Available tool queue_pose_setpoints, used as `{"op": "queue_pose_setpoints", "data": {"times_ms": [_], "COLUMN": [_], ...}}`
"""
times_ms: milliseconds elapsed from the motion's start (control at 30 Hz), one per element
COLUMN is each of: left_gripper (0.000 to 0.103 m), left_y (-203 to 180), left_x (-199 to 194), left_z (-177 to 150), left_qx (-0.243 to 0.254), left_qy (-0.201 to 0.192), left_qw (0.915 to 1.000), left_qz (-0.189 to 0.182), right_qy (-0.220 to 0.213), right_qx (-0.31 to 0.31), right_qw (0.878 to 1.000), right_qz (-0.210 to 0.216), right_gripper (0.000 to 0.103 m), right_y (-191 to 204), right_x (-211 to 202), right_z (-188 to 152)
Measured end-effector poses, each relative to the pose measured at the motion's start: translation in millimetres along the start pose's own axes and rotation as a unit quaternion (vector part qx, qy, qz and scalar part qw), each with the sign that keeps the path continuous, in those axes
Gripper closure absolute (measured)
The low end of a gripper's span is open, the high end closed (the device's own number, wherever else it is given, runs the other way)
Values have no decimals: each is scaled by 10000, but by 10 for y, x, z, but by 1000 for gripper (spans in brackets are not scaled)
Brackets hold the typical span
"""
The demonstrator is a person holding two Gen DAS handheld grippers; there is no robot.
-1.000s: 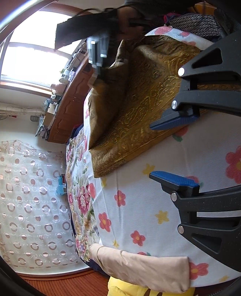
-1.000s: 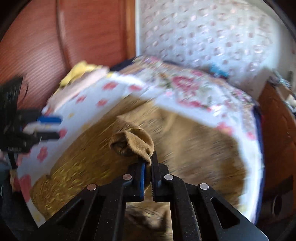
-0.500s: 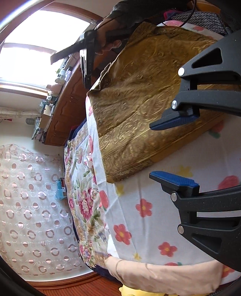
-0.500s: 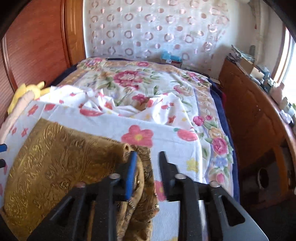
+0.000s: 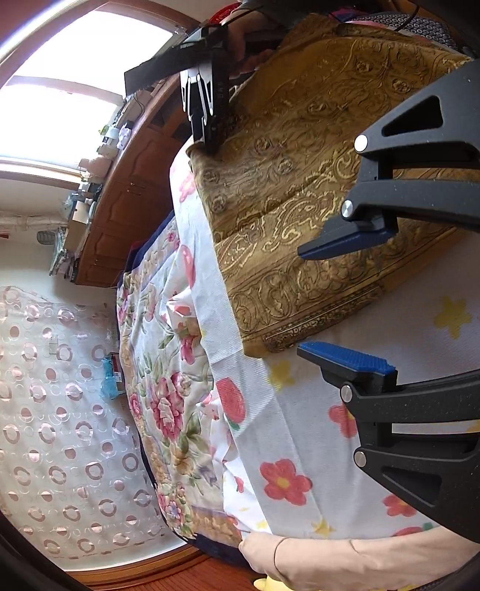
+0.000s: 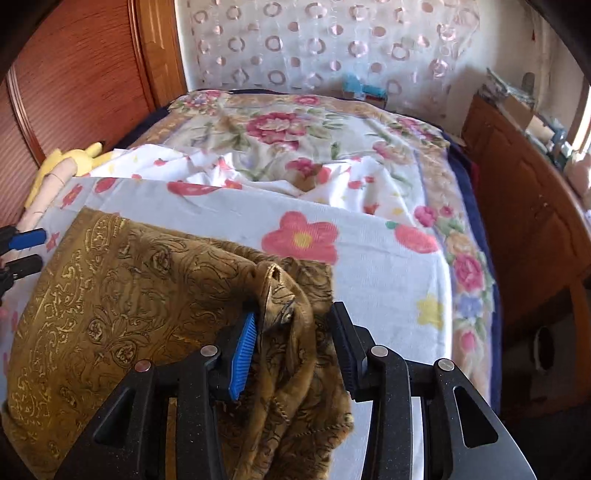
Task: Fold small clothes
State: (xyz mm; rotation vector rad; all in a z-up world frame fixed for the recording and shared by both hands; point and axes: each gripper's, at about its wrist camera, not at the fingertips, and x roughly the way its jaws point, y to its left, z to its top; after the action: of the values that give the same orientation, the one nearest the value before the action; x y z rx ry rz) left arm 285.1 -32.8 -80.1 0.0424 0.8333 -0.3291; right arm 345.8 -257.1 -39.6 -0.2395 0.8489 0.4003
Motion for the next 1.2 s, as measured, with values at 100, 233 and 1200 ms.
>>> {"op": "queue_pose_setpoints", "data": {"times_ms": [100,233,1200], "left_gripper": [56,56,98], "left_y": [10,24,273], "left_x": [64,112,412], "left_z": [10,33,297], "left_qx": [-2,-24,-675], "left_qy": [63,93,296], "left_qw": [10000,9999,9963], "left_qz": [20,29,-450], "right_qy": [-188,-665,-47], "right_qx": [-185,-174,-208], "right_qw": [9996,9976,9991], "right_qz": [136,-9,367], "right_gripper": [81,97,86], "right_y": [8,-84,45], "right_x": [-13,-222,-2], "right_z": [44,10,119]}}
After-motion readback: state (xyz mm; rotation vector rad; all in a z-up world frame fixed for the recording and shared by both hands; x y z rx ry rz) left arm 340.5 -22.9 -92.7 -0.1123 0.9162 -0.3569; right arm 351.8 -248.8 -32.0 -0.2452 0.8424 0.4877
